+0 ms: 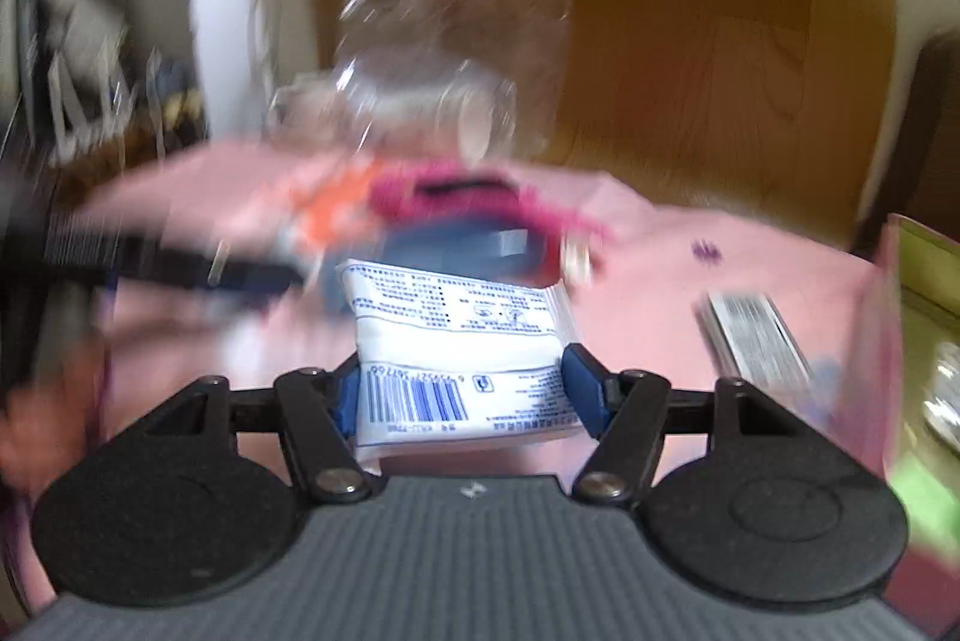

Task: Organize soft objects
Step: 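Carry the white wipes packet into the pink tin and open the right gripper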

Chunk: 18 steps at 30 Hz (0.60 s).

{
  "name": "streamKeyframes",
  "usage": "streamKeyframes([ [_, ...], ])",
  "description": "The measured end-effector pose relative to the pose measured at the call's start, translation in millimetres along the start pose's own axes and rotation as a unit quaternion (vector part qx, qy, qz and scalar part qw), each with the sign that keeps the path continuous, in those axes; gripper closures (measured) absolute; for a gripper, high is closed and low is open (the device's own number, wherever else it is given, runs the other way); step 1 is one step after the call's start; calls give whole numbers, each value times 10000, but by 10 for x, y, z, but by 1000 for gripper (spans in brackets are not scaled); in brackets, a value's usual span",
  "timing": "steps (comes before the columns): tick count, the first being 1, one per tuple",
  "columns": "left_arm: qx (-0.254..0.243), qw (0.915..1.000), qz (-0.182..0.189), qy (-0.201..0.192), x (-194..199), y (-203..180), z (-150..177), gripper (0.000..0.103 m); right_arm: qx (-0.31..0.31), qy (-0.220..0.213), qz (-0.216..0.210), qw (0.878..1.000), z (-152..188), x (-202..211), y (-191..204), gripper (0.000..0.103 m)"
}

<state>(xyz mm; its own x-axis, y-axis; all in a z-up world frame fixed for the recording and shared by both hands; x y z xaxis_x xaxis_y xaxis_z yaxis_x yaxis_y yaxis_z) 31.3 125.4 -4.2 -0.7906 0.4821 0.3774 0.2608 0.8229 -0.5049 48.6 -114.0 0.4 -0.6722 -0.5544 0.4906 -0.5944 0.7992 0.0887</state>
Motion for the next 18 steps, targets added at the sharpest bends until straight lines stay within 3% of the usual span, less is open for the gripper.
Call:
streamKeyframes([
  [3, -197, 9966, 597, 531, -153, -320, 82, 29, 693, -21, 280, 9972, 449, 261, 149, 35],
  [5, -484, 9924, 706, 879, -273, -522, 130, 30, 866, -68, 309, 9957, 608, 349, 181, 35],
  [9, -974, 9836, 437, 1454, -513, -789, 228, 34, 1076, -158, 323, 9935, 736, 433, 138, 25],
  [11, -948, 9822, 439, 1560, -553, -824, 249, 34, 1112, -181, 430, 9927, 777, 461, 121, 18],
  [18, -1056, 9773, 488, 1772, -699, -1004, 304, 34, 623, -209, 488, 9966, 898, 717, -45, 13],
])
Point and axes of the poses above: each gripper's, at about its wrist camera, not at the fingertips, and x roughly against the way its jaws point, y to its left, z to its underside, the point moved 1 cm from there along -x, roughly the way its jaws point, and after that the axes turned 6 degrees about -x, right-handed, at the moved point
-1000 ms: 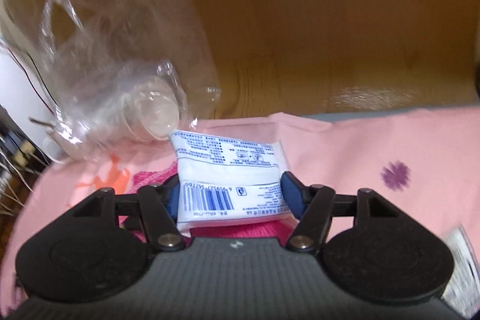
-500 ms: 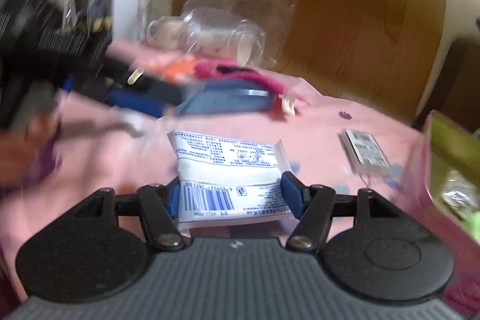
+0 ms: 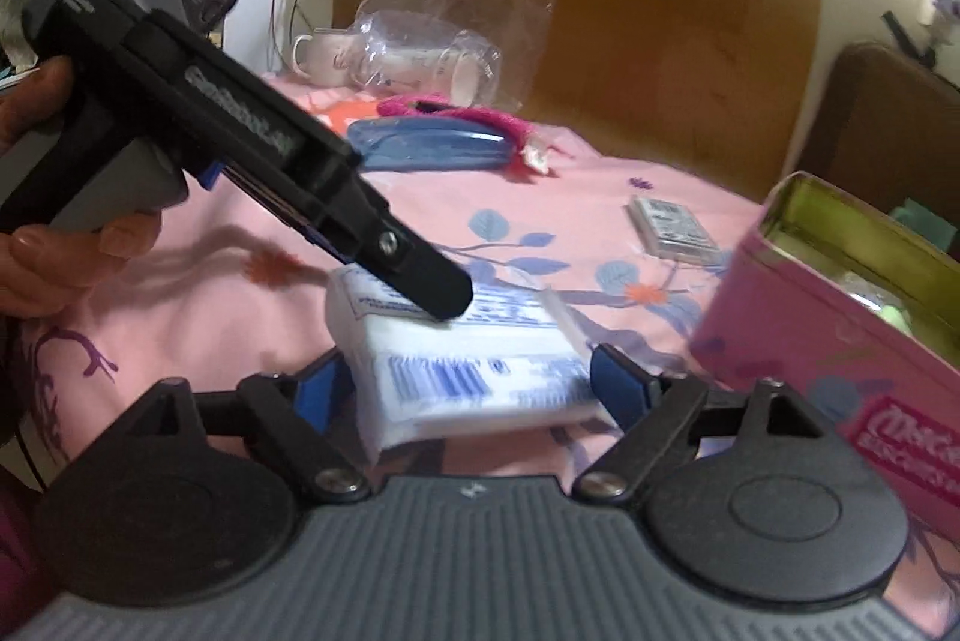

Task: Organize soft objects
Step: 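Carry the white wipes packet into the pink tin and open the right gripper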

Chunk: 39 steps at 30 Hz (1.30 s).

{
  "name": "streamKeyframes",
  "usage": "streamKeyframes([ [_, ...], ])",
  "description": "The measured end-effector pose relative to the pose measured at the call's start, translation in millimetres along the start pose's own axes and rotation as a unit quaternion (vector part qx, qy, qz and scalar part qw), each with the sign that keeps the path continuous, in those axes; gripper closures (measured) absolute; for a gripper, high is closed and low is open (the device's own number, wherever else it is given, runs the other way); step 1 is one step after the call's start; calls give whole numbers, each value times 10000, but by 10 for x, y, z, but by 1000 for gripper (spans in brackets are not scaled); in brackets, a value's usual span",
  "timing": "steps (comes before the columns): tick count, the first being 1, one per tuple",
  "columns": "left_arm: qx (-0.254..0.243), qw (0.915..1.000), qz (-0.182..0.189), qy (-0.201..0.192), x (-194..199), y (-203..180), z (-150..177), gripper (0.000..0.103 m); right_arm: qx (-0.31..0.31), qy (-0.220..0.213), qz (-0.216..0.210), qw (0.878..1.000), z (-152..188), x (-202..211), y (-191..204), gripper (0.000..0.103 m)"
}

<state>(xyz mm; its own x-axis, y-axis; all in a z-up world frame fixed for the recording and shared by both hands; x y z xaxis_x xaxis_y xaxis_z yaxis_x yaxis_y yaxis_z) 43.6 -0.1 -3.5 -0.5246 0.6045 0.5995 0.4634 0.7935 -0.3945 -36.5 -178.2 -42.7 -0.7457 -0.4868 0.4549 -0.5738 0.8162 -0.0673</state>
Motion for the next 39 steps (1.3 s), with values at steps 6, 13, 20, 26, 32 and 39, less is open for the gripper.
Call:
streamKeyframes([
  [6, -84, 9993, 278, 237, -131, -178, 16, 52, -430, 104, -36, 9990, 146, 150, -80, 12],
  [13, -323, 9985, 362, 266, -136, -446, -53, 66, -879, 138, -313, 9955, 245, 219, -137, 52],
  [20, -1242, 9914, 335, -260, -58, -899, -710, 64, -995, -818, -16, 9917, -84, 396, -344, 52],
  [26, -1669, 9853, 70, -351, -651, -1102, -1266, 53, -1083, -1269, 789, 9828, -319, 388, -781, 44],
  [32, -1457, 9821, -1133, -375, -1190, -1085, -1397, 29, -1729, -723, 2187, 9576, -352, 1, -1439, 31],
  [39, -1197, 9845, -1039, -745, -724, -901, -1098, 29, -2180, -1221, 1951, 9484, -160, 316, -1384, 31],
])
Point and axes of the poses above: each gripper's, at about its wrist camera, not at the fingertips, and x roughly against the way its jaws point, y to its left, z to its underside, the point moved 1 cm from there along -x, roughly the way its jaws point, and after that the axes turned 6 degrees about -x, right-handed, at the moved point
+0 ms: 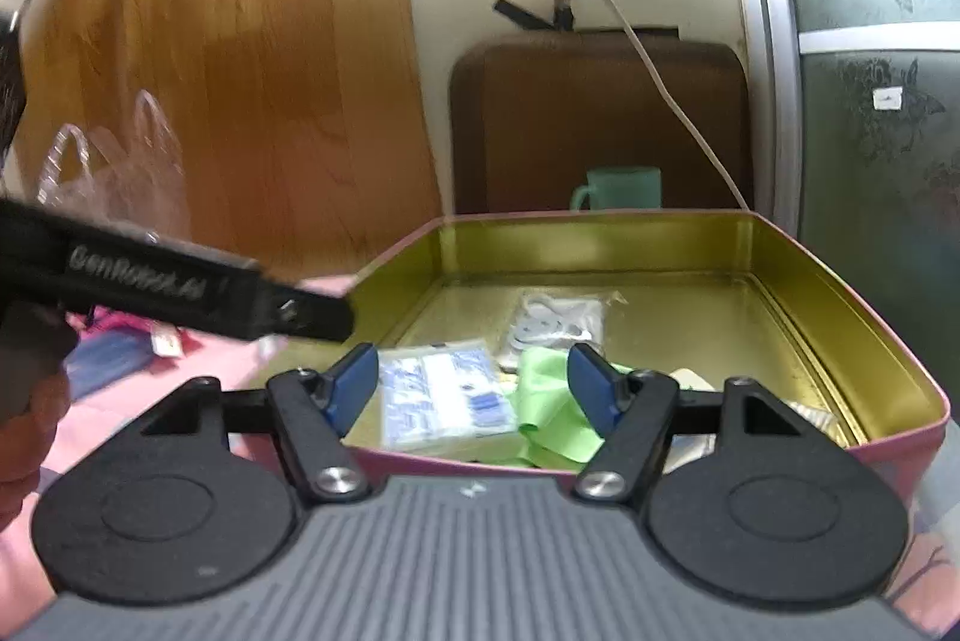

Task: Organize soft objects
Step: 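Carry the white wipes packet into the pink tin and open the right gripper, then grasp the black mouse on the pink towel with the right gripper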

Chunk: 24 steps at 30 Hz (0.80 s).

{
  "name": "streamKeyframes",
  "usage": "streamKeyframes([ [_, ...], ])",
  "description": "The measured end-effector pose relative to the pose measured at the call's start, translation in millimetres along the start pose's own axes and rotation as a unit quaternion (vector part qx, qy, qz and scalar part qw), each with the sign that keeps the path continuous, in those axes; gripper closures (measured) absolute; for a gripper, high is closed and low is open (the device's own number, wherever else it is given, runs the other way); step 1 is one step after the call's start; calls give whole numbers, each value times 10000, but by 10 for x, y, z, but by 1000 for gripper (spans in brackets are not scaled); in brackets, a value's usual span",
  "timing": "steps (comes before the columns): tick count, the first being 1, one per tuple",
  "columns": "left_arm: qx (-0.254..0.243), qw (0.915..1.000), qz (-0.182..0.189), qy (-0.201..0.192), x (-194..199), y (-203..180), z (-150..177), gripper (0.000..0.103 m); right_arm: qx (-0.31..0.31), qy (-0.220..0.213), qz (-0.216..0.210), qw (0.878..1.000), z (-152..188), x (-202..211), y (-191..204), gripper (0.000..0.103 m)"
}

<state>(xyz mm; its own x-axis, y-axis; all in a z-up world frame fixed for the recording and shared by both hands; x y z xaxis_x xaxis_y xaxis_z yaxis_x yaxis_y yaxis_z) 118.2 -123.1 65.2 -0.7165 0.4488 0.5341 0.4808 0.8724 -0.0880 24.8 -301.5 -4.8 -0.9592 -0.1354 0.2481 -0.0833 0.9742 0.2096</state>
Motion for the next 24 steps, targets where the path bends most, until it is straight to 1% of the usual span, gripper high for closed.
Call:
streamKeyframes([
  [2, 294, 9995, 12, -90, 208, 208, 152, 27, -68, -136, -175, 9997, -29, 48, 20, 31],
  [3, 402, 9991, -80, -95, 306, 329, 239, 27, -65, -200, -277, 9994, -40, 71, 31, 31],
  [5, 649, 9971, -379, -96, 505, 575, 444, 27, 20, -280, -508, 9983, -52, 141, 127, 31],
  [6, 802, 9953, -527, -87, 595, 712, 547, 27, 71, -280, -691, 9972, -57, 156, 207, 31],
  [8, 1149, 9894, -882, -31, 745, 1005, 753, 27, 224, -238, -1062, 9938, -58, 158, 369, 31],
  [11, 1541, 9782, -1395, 23, 895, 1375, 1021, 27, 456, 21, -1562, 9867, -38, 82, 695, 32],
  [13, 1627, 9734, -1615, -18, 954, 1523, 1136, 27, 588, 338, -1803, 9813, -20, -42, 931, 33],
  [15, 1734, 9679, -1816, -115, 1001, 1626, 1222, 27, 666, 681, -2016, 9748, -2, -239, 1161, 37],
  [16, 1814, 9659, -1833, -213, 1046, 1682, 1277, 27, 613, 870, -2099, 9719, 9, -352, 1258, 40],
  [17, 1869, 9641, -1861, -303, 1104, 1729, 1336, 27, 487, 1094, -2155, 9691, 8, -483, 1348, 40],
  [19, 1991, 9592, -1971, -393, 1115, 1808, 1424, 28, 95, 1437, -2271, 9632, -17, -740, 1484, 40],
  [20, 2139, 9585, -1826, -478, 1129, 1853, 1415, 28, -145, 1563, -2309, 9602, -44, -900, 1546, 40],
  [21, 2221, 9572, -1750, -626, 1161, 1863, 1427, 27, -345, 1687, -2298, 9579, -67, -1059, 1618, 39],
  [22, 2260, 9562, -1728, -686, 1169, 1876, 1427, 27, -507, 1795, -2261, 9561, -95, -1212, 1676, 39],
  [24, 2284, 9564, -1671, -719, 1169, 1873, 1424, 27, -770, 1918, -2033, 9570, -149, -1531, 1812, 39],
])
Point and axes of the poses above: each gripper's, at about its wrist camera, not at the fingertips, and x roughly against the way its jaws point, y to its left, z to its underside, the point moved 1 cm from there along -x, roughly the way its jaws point, and after that the axes turned 6 degrees about -x, right-handed, at the moved point
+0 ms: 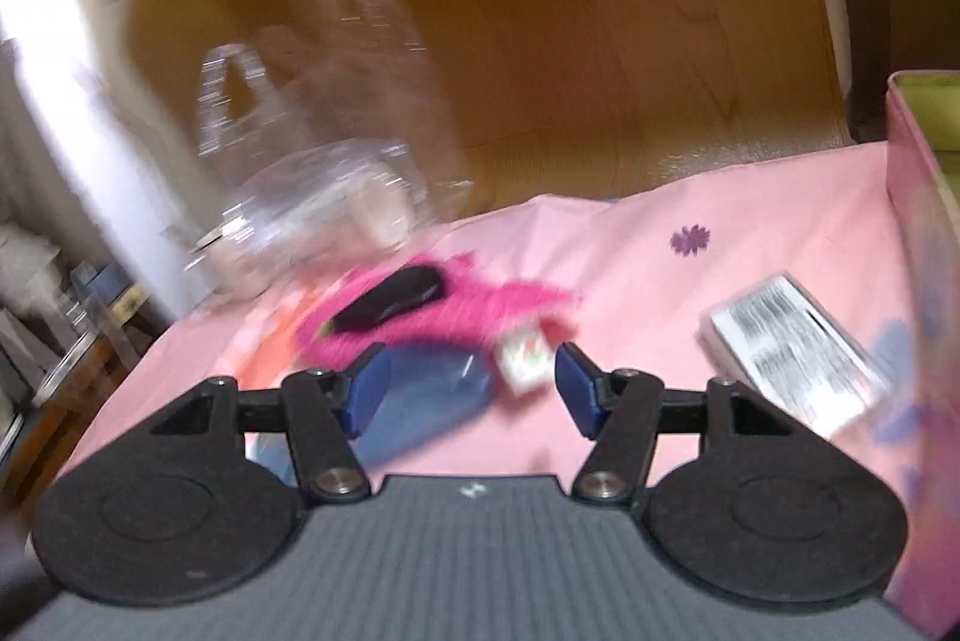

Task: Organize soft objects
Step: 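Grasp the black mouse on the pink towel with the right gripper, then carry the black mouse into the pink tin and open the right gripper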

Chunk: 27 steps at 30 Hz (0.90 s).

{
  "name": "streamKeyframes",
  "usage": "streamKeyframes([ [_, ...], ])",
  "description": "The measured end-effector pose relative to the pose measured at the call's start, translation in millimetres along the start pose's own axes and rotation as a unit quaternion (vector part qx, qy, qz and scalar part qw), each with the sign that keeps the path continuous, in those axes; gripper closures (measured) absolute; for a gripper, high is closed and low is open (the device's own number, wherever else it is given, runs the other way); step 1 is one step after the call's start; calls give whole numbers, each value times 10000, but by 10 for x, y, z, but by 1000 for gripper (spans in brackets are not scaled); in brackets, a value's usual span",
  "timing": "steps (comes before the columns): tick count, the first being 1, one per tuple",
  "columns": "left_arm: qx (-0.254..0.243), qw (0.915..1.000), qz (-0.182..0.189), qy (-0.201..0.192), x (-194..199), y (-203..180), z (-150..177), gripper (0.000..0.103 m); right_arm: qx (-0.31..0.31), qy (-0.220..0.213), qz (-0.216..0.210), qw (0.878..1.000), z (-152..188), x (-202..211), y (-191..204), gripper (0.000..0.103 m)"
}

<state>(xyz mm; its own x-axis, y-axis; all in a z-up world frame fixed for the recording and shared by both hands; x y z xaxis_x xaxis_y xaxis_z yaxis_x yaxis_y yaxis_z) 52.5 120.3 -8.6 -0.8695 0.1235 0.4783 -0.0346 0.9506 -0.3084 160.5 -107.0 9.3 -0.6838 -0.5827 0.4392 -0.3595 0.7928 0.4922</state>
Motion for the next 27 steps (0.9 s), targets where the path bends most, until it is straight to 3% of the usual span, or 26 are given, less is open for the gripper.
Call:
streamKeyframes([
  [3, 30, 9999, 45, -106, 40, -13, 30, 27, -116, -10, 215, 9997, -178, -311, 75, 39],
  [7, 281, 9994, 103, -146, 42, 57, 20, 27, 23, 251, 47, 9997, -376, -608, 335, 39],
  [10, 516, 9984, 186, -117, 27, 132, 14, 27, 133, 800, -98, 9967, -419, -896, 567, 39],
  [12, 585, 9980, 221, -91, 15, 157, 11, 26, 28, 1186, 196, 9927, -380, -1115, 644, 38],
  [16, 579, 9980, 235, -90, 16, 159, 8, 25, -239, 1436, 556, 9878, -350, -1475, 713, 19],
  [18, 603, 9979, 241, -82, 23, 158, 13, 25, -180, 1454, 612, 9873, -362, -1553, 786, 27],
  [19, 624, 9977, 250, -77, 25, 164, 16, 25, -108, 1453, 683, 9870, -368, -1575, 819, 45],
  [21, 669, 9973, 276, -72, 20, 190, 13, 25, 119, 1425, 802, 9865, -347, -1588, 860, 57],
  [24, 724, 9969, 290, -73, 14, 217, 5, 25, 127, 1437, 619, 9876, -369, -1517, 787, 59],
  [27, 784, 9963, 311, -166, 47, 243, 4, 25, 160, 1186, 416, 9919, -398, -1312, 723, 59],
])
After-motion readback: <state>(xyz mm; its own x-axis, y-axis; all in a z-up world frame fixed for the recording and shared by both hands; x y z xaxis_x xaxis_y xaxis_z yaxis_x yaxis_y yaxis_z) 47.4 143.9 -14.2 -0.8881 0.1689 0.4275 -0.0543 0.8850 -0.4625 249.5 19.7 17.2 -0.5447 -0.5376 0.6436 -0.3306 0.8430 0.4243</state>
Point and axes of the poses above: each gripper's, at about its wrist camera, not at the fingertips, and x roughly against the way its jaws point, y to its left, z to its underside, the point moved 1 cm from there along -x, roughly the way its jaws point, and after that the axes turned 6 degrees about -x, right-handed, at the moved point
